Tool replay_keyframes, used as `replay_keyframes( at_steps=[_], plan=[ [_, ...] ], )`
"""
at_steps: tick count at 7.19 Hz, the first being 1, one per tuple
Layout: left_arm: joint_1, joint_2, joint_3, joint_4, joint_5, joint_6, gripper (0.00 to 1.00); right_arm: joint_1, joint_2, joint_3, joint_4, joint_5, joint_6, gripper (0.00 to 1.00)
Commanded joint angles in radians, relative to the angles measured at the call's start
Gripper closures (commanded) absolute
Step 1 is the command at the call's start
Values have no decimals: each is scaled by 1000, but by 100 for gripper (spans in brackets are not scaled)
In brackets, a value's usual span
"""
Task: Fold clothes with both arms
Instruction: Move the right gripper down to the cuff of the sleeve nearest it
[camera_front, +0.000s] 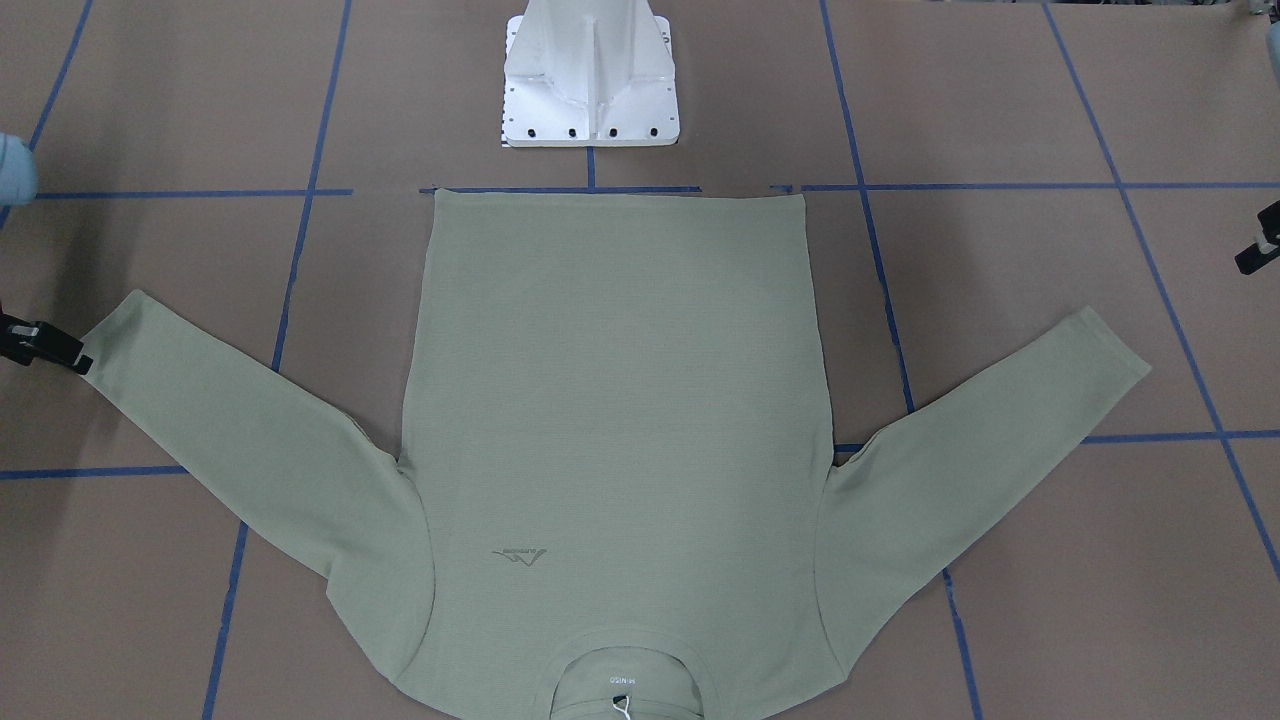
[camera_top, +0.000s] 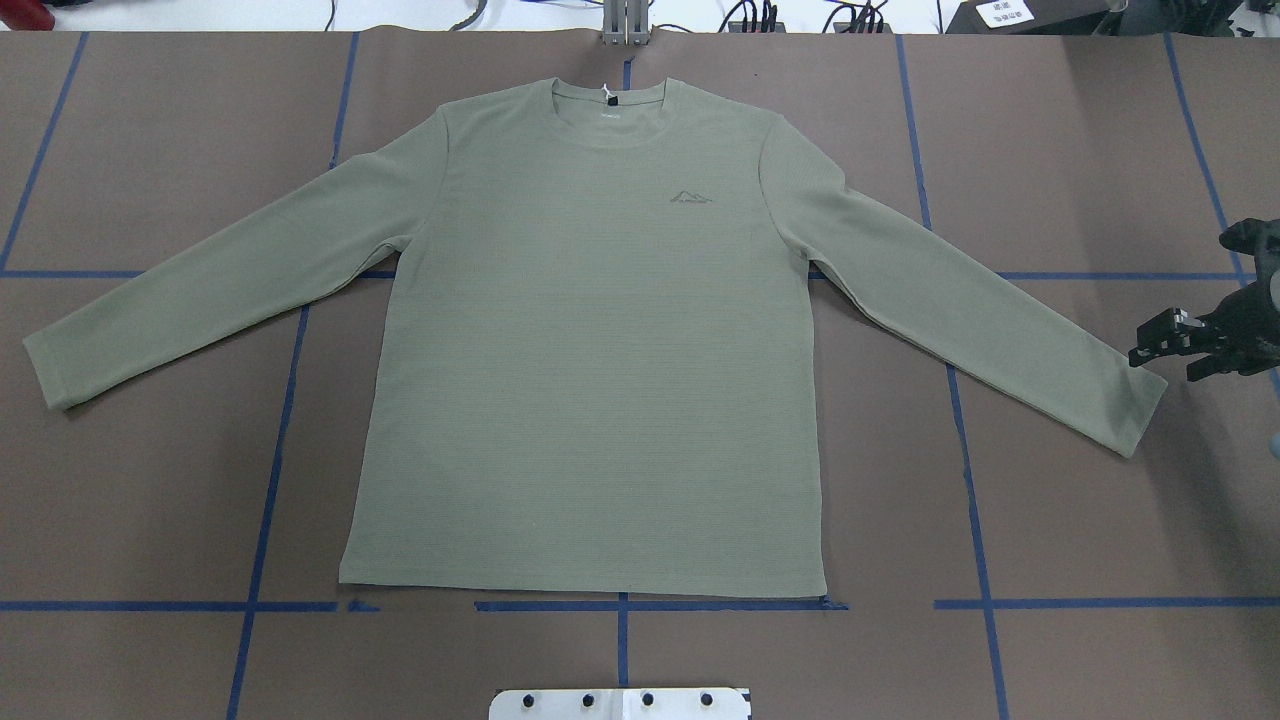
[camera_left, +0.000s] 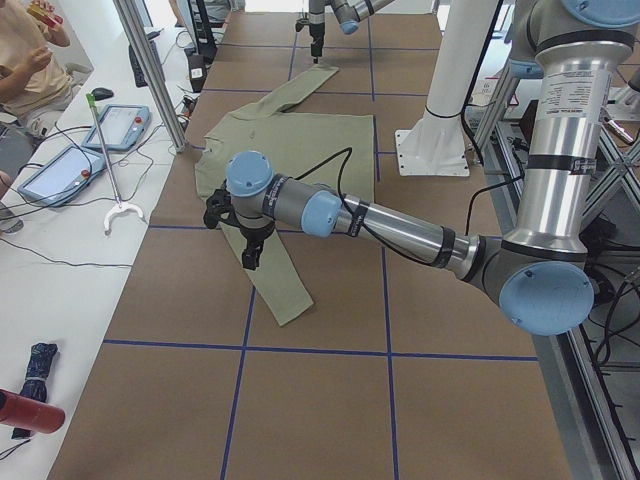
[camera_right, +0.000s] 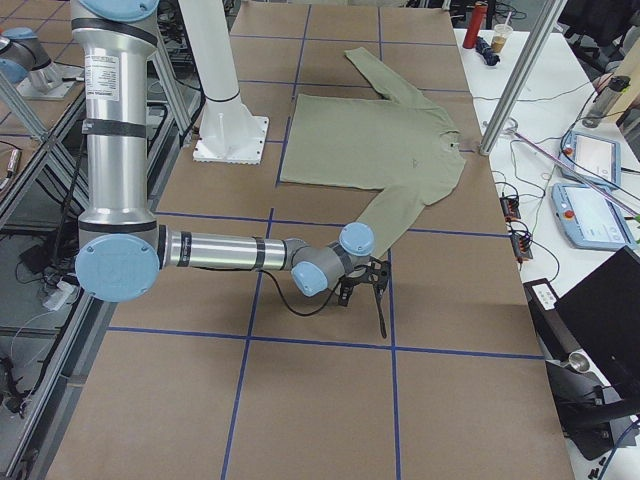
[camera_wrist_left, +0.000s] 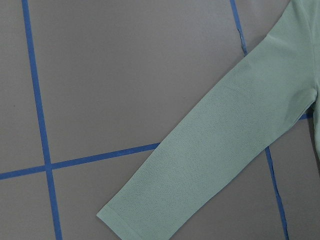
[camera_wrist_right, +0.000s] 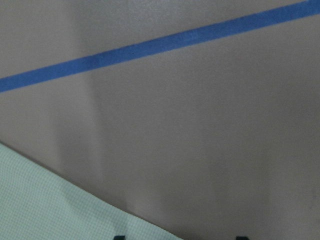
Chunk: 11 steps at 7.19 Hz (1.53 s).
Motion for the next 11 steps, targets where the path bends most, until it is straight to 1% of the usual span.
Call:
replay_keyframes(
  at_steps=[1, 3, 5, 7, 9, 10, 11],
  plan=[
    [0, 2, 0, 0, -1, 0, 0, -8, 0, -4, 0, -2, 0, 22],
    [0, 2, 0, 0, -1, 0, 0, -11, -2, -4, 0, -3, 0, 24],
    [0, 4, -2, 0, -3, 2, 0, -13, -2, -7, 0, -5, 0, 30],
    [-2, 5, -3, 0, -3, 2, 0, -13, -3, -8, 2, -5, 0, 46],
    [-2, 7, -5, 0, -3, 2, 0, -14, -3, -13, 2, -5, 2, 73],
    [-2, 7, -6, 0, -3, 2, 0, -14, -3, -16, 2, -3, 2, 82],
    [-2, 7, -6, 0, -3, 2, 0, -14, -3, -16, 3, -3, 2, 100]
  ],
)
